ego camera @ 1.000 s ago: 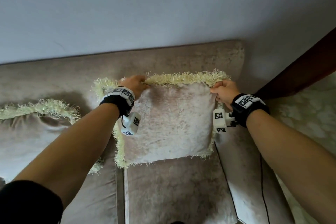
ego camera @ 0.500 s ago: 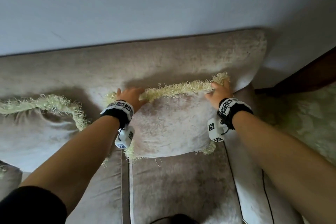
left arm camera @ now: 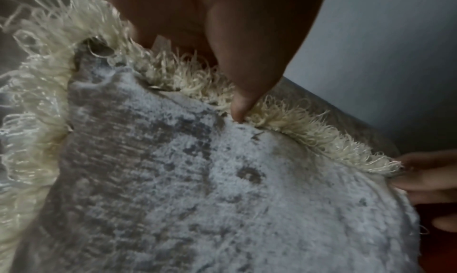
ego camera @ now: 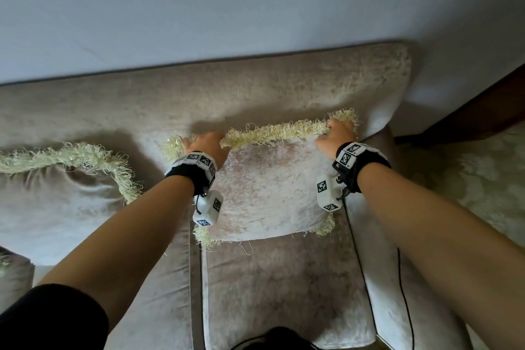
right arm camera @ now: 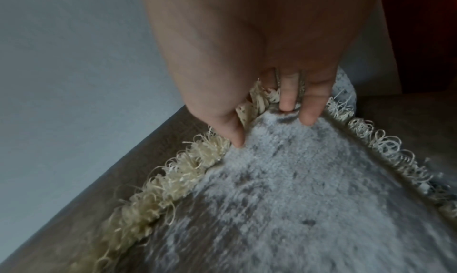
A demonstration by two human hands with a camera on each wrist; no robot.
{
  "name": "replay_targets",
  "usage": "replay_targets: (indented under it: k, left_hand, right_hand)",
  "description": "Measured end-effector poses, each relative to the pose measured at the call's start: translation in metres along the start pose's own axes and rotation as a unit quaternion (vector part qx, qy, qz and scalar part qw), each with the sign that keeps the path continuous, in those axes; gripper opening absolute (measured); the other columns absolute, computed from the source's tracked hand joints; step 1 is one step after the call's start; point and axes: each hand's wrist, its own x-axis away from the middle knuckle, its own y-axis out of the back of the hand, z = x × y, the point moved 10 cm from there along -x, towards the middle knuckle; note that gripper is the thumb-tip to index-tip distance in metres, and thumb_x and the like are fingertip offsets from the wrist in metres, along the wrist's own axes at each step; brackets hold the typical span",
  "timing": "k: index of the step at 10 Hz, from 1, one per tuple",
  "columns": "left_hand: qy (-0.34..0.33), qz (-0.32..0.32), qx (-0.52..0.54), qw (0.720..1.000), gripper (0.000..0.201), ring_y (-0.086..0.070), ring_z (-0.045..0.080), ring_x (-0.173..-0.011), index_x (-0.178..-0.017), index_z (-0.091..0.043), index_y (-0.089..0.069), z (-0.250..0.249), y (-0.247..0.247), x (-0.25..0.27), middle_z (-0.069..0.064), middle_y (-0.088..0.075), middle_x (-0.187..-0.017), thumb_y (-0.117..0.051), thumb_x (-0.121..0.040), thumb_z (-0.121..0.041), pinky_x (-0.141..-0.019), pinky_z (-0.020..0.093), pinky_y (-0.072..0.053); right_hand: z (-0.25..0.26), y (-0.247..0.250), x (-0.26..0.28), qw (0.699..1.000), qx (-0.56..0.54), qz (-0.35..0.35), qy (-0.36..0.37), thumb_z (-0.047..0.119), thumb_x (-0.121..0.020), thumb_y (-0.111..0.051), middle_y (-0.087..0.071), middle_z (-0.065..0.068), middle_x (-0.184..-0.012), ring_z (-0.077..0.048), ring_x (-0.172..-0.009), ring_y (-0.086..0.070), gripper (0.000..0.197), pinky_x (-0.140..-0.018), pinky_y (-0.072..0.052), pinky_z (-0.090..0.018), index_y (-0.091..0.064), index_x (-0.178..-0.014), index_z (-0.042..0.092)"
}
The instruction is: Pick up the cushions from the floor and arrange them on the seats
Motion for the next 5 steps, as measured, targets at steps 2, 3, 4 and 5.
replay_targets:
  k: [2,3,4,5]
  left_hand:
    - [-0.007,0.000,0.023,1.000,0.055,-0.038,0.029,-0.137,-0.142,-0.031,-0.042,0.004,-0.001,0.014,0.003,-0.044,-0.148,-0.056,-0.089,-0.040,-0.116,0.058,-0.020]
    - [-0.010,0.017,0.043,0.999,0.062,-0.029,0.030,-0.142,-0.146,-0.030,-0.036,0.007,-0.004,0.028,0.004,-0.035,-0.154,-0.057,-0.089,-0.040,-0.115,0.055,-0.024]
    - [-0.013,0.006,0.062,0.998,0.064,-0.027,0.029,-0.142,-0.146,-0.027,-0.036,0.011,0.001,0.040,0.006,-0.031,-0.155,-0.060,-0.088,-0.037,-0.115,0.051,-0.025]
    - [-0.008,0.000,0.087,0.996,0.059,-0.033,0.030,-0.139,-0.142,-0.025,-0.042,0.018,0.011,0.050,0.007,-0.035,-0.152,-0.061,-0.088,-0.038,-0.113,0.050,-0.030]
  right_hand:
    - [0.007,-0.013,0.016,0.999,0.027,0.046,-0.004,0.024,-0.084,-0.063,-0.016,-0.012,-0.160,-0.033,-0.148,-0.017,0.078,-0.118,-0.026,-0.048,-0.026,-0.152,0.013]
    - [0.015,-0.012,0.025,0.998,0.027,0.056,0.002,0.031,-0.085,-0.066,-0.020,-0.010,-0.159,-0.033,-0.146,-0.023,0.078,-0.115,-0.031,-0.047,-0.028,-0.151,0.014]
    - [0.025,-0.015,0.035,0.997,0.009,0.070,0.014,0.028,-0.084,-0.064,-0.027,-0.009,-0.155,-0.033,-0.139,-0.034,0.073,-0.105,-0.042,-0.044,-0.032,-0.149,0.016]
    - [0.035,-0.020,0.041,0.995,-0.034,0.086,0.033,0.025,-0.081,-0.066,-0.037,-0.011,-0.149,-0.032,-0.131,-0.045,0.071,-0.100,-0.048,-0.042,-0.037,-0.145,0.014]
